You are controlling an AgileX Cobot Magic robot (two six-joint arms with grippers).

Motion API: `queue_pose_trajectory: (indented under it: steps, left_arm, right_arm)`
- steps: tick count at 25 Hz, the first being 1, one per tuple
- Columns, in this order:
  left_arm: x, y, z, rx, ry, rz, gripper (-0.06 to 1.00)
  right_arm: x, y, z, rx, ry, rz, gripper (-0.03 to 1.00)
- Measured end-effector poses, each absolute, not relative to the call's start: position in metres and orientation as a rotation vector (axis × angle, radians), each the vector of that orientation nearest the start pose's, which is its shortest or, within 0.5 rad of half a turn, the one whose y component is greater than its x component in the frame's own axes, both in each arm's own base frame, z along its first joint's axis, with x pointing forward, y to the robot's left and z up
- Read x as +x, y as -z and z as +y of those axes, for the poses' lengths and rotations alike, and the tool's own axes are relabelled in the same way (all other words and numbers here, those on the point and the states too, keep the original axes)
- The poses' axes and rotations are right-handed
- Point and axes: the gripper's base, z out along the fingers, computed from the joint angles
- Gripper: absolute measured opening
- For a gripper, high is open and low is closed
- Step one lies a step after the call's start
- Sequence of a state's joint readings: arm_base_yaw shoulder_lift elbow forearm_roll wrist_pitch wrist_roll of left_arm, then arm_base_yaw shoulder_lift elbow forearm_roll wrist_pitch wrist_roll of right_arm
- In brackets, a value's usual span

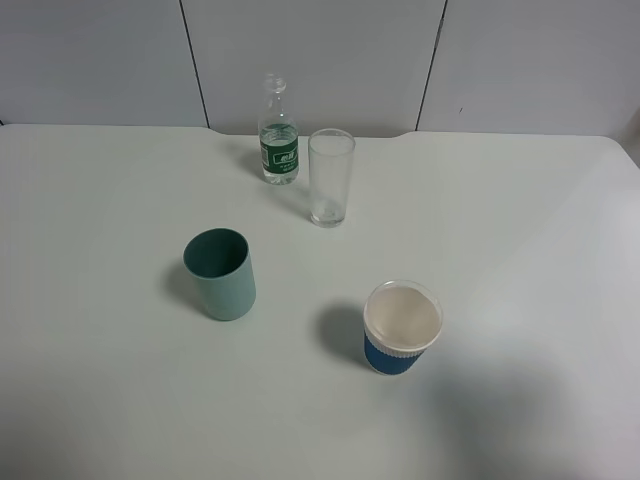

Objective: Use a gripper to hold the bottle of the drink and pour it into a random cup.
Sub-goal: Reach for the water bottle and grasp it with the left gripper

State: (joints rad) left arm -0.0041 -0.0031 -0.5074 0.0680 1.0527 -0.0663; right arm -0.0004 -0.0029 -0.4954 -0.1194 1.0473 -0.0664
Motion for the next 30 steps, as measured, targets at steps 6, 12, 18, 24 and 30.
queue_pose_trajectory:
  steps: [6, 12, 18, 24, 30]
  left_arm:
    - [-0.006, -0.2801, 0.0054, -0.066, -0.037, 2.023, 0.92]
    - [-0.006, -0.2801, 0.0054, -0.066, -0.037, 2.023, 0.92]
    - [-0.006, -0.2801, 0.0054, -0.066, -0.037, 2.023, 0.92]
    - [-0.006, -0.2801, 0.0054, -0.066, -0.037, 2.023, 0.92]
    - [-0.006, -0.2801, 0.0054, -0.066, -0.037, 2.023, 0.92]
  right_arm:
    - [-0.0046, -0.2775, -0.0094, -0.063, 0.185, 2.031, 0.74]
    - [-0.0046, -0.2775, -0.0094, -0.063, 0.185, 2.031, 0.74]
    - [-0.0046, -0.2775, -0.0094, -0.063, 0.185, 2.031, 0.74]
    - [-0.0046, -0.2775, -0.0094, -0.063, 0.185, 2.031, 0.74]
    - [-0.0046, -0.2775, -0.0094, -0.063, 0.185, 2.031, 0.74]
